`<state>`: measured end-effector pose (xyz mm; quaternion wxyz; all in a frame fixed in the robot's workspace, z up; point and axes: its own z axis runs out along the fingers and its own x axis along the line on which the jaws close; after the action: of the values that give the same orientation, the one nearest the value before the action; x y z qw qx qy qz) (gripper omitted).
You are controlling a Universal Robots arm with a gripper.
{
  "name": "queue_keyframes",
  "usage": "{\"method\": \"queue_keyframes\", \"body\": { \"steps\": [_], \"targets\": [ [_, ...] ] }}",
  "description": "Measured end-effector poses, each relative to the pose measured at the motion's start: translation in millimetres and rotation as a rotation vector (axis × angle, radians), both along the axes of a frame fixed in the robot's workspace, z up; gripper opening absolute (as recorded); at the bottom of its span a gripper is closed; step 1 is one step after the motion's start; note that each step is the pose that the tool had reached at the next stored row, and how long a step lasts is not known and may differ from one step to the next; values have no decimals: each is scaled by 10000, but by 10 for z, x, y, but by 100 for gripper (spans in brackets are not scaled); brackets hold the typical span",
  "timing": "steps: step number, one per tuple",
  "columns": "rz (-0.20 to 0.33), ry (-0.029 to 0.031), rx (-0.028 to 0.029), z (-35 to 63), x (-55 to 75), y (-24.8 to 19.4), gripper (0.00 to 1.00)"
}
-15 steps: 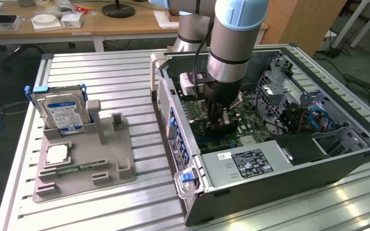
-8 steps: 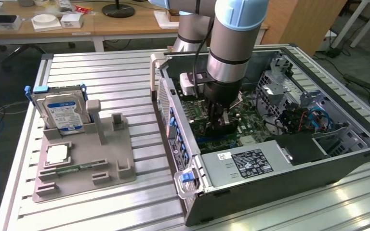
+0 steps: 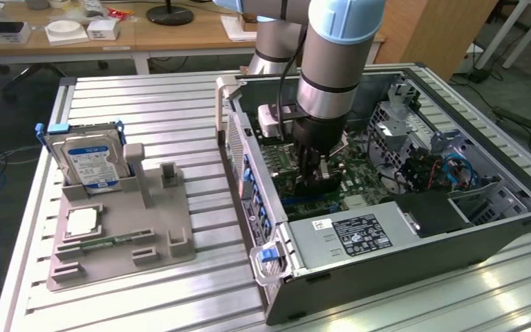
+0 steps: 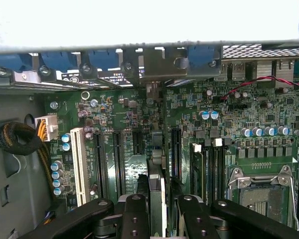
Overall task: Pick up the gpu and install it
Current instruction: 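Insert the gpu into the slot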
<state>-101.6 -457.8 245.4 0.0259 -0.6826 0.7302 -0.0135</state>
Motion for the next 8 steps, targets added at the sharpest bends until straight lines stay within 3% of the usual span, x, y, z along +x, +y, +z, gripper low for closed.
{"method": "queue_keyframes", "body": {
  "steps": [8],
  "targets": [
    [0, 0, 1, -2, 29, -2, 27]
  ]
}}
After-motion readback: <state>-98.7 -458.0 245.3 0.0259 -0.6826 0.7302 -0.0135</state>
